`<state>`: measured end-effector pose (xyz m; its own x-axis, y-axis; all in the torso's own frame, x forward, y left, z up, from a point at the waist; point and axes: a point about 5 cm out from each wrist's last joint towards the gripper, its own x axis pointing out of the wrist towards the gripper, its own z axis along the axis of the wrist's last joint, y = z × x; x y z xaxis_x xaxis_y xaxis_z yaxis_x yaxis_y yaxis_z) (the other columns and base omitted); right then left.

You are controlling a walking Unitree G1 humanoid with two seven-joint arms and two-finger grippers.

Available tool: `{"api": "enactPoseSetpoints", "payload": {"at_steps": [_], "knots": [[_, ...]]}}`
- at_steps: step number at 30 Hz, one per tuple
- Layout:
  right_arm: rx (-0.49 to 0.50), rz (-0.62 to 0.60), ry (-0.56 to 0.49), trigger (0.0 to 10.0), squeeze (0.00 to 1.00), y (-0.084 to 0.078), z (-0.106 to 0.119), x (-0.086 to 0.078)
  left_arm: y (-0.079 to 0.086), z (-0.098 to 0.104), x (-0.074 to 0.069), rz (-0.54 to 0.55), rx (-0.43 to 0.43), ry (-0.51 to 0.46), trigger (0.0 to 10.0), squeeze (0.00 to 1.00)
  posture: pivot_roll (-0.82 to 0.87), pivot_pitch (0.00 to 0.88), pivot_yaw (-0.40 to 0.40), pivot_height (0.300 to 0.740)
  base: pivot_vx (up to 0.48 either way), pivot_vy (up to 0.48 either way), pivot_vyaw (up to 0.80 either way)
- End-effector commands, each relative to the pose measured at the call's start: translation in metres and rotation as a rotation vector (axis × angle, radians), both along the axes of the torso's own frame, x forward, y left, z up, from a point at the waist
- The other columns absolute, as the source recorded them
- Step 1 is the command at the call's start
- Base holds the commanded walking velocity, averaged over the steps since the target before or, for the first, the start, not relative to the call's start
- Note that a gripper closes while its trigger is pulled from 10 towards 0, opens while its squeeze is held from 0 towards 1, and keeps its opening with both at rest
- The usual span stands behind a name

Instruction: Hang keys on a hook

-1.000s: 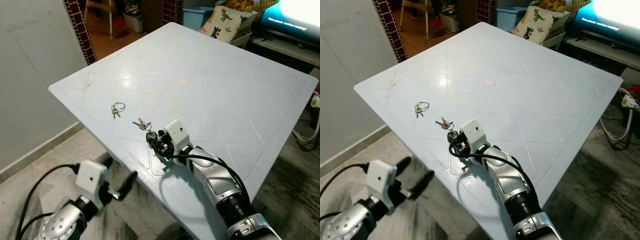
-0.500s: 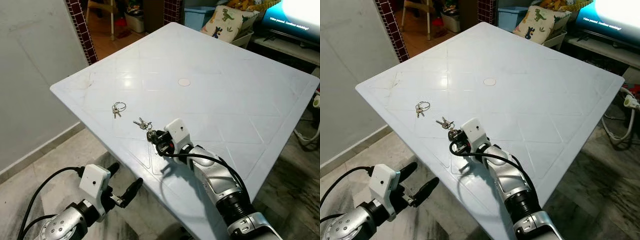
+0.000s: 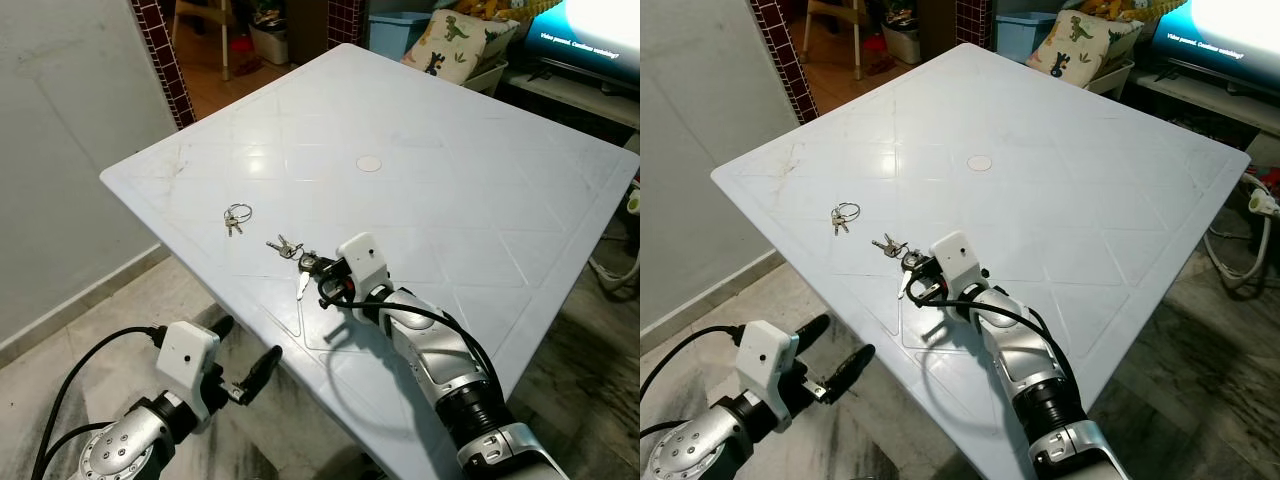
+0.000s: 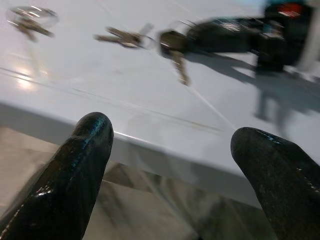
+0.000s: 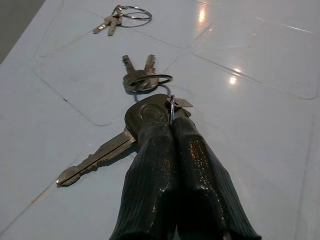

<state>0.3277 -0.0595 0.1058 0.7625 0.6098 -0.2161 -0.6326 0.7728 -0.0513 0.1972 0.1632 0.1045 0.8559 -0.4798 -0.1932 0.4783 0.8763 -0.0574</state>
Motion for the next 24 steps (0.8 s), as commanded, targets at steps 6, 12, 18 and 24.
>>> {"api": "enactPoseSetpoints", "payload": {"at_steps": [6, 12, 18, 24], "knots": [[0.023, -0.065, -0.029, 0.0, 0.0, -0.009, 0.004, 0.004, 0.013, 0.003, 0.007, 0.09, 0.056, -0.045, 10.0, 0.0, 0.1, 0.125, 0.026, 0.74, 0.0, 0.0, 0.0], [0.111, -0.144, -0.121, 0.0, 0.0, -0.019, 0.022, 0.005, 0.026, 0.007, 0.016, 0.234, 0.13, -0.101, 10.0, 0.0, 0.09, 0.121, 0.026, 0.74, 0.0, 0.0, 0.0], [0.197, -0.22, -0.196, 0.0, 0.0, -0.031, 0.042, -0.001, 0.028, 0.007, 0.022, 0.303, 0.18, -0.117, 10.0, 0.0, 0.09, 0.12, 0.026, 0.74, 0.0, 0.0, 0.0], [0.259, -0.261, -0.23, 4.9, 0.0, -0.04, 0.051, -0.019, 0.027, 0.007, 0.028, 0.362, 0.183, -0.098, 10.0, 0.0, 0.07, 0.107, 0.027, 0.74, 0.0, 0.0, 0.0]]}}
